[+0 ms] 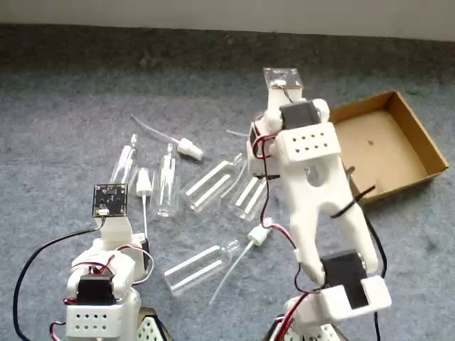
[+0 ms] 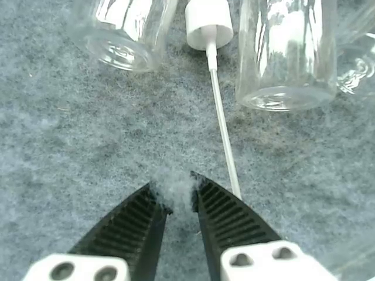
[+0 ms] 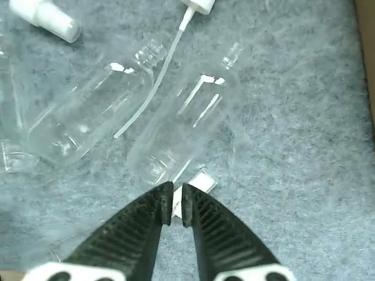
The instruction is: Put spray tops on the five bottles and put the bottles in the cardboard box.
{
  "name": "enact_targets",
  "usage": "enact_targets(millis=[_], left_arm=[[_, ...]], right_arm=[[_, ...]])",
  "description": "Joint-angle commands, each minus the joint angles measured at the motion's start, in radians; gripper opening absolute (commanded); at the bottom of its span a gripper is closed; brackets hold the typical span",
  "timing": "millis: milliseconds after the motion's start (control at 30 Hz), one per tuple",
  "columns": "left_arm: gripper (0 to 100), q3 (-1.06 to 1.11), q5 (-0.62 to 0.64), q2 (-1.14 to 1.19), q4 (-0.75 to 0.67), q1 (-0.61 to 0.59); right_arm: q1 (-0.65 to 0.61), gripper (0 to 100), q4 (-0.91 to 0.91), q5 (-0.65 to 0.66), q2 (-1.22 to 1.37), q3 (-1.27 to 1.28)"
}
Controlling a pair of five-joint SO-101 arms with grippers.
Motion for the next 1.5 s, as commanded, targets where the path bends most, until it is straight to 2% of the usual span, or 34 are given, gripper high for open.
enact_targets(millis=[0,100,267,433,667,800,1000,1200,1467], left_arm=[[1,0.018,0.008,-0.008,0.000,-0.016],[1,0.018,0.008,-0.008,-0.002,-0.016],[1,0.018,0.009,-0.008,-0.003,-0.015],[1,0.018,0.009,-0.008,-0.003,-0.015],[1,0.018,0.012,-0.008,-0.003,-0.015],[1,0.018,0.012,-0.008,-0.003,-0.015],[1,0.018,0.012,-0.008,-0.003,-0.015],[1,0.018,0.011,-0.008,0.000,-0.015],[1,0.018,0.009,-0.008,0.003,-0.015]], right_arm=[[-0.015,18.2,0.012,-0.020,0.082,-0.099],[-0.015,30.0,0.012,-0.089,0.139,-0.120],[-0.013,26.3,-0.053,-0.207,0.197,-0.124],[-0.008,26.0,-0.130,-0.387,0.268,-0.119],[-0.007,25.9,-0.171,-0.486,0.438,-0.122],[-0.007,24.9,-0.174,-0.494,0.501,-0.124],[-0.007,12.5,-0.176,-0.494,0.507,-0.124],[0.015,11.9,-0.165,-0.479,0.504,-0.182],[0.045,11.9,0.076,-0.281,0.504,-0.539]])
